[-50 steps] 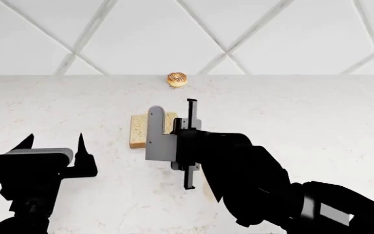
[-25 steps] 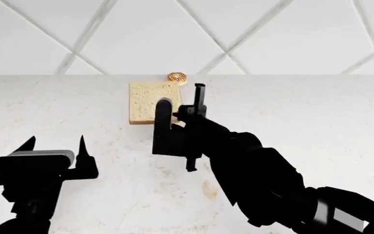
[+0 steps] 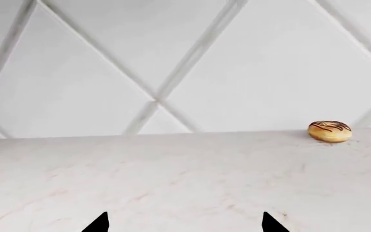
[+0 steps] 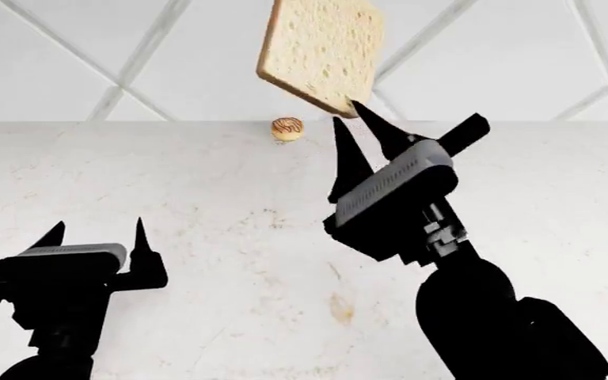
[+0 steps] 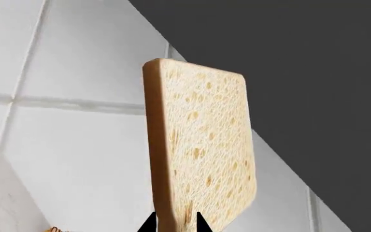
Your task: Pick the sandwich bread from the counter and place it in the cabinet.
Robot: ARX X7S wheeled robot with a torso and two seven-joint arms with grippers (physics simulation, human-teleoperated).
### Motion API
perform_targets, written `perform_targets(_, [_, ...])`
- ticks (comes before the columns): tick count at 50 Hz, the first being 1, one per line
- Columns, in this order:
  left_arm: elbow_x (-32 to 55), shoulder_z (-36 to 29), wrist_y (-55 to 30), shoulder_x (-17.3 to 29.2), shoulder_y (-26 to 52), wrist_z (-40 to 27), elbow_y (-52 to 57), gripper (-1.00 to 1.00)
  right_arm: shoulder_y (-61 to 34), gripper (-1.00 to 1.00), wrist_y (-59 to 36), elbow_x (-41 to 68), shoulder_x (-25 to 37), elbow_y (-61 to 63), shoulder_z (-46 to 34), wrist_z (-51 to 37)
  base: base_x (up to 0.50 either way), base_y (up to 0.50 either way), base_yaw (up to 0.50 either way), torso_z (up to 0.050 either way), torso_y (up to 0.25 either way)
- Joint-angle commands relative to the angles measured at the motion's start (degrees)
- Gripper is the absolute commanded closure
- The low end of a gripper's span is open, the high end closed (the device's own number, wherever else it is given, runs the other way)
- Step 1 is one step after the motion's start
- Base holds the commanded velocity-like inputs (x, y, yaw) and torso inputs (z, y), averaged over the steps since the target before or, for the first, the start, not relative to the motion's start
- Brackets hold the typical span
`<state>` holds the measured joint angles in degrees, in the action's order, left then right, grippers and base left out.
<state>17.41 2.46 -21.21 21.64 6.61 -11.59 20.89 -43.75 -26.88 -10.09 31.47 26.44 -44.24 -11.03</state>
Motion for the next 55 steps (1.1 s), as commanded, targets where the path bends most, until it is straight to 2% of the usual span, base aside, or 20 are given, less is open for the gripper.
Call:
perform_targets(1, [-0.16,-1.27,0.54,-1.37,0.41,-0.74,0.60,-1.00,10.95,1.00,10.07,11.27,0.54,5.71,12.94,-11.00,0.00,0.00,0.00,0.000,0.000])
perform_targets(7, [-0.59,-1.82,1.45,-1.63,0.25,-1.50,5.46,-1.00,17.56,1.00,15.45,17.53,-1.17,4.95,16.87,-14.26,0.00,0.00,0.00,0.000,0.000])
perform_targets(13, [1.63,-0.46,-0.98,-0.57,1.04,-2.80,17.47,-1.00,21.54,1.00,17.18,18.60,-0.87,6.20,18.72,-16.61,0.00,0.00,0.00,0.000,0.000])
perform_targets(22, [4.22,2.23,-0.59,0.02,-0.27,-3.26,23.48,-1.00,26.73,1.00,17.94,19.60,0.71,9.56,20.56,-18.80,0.00,0.00,0.00,0.000,0.000])
perform_targets(32, [2.53,-0.58,0.37,0.52,-2.81,-1.97,22.22,-1.00,29.82,1.00,16.76,20.70,1.03,11.23,21.50,-20.59,-0.09,0.00,0.00,0.000,0.000])
perform_targets(48, [2.35,-1.56,1.11,0.66,-2.79,-1.61,21.01,-1.00,28.86,1.00,14.47,20.42,1.64,13.23,21.53,-20.83,-0.07,0.02,0.00,0.000,0.000])
perform_targets(55, [2.56,-1.56,1.13,0.79,-2.65,-1.67,20.93,-1.00,28.49,1.00,13.98,20.74,1.50,13.31,21.42,-20.74,0.06,0.50,0.00,0.000,0.000])
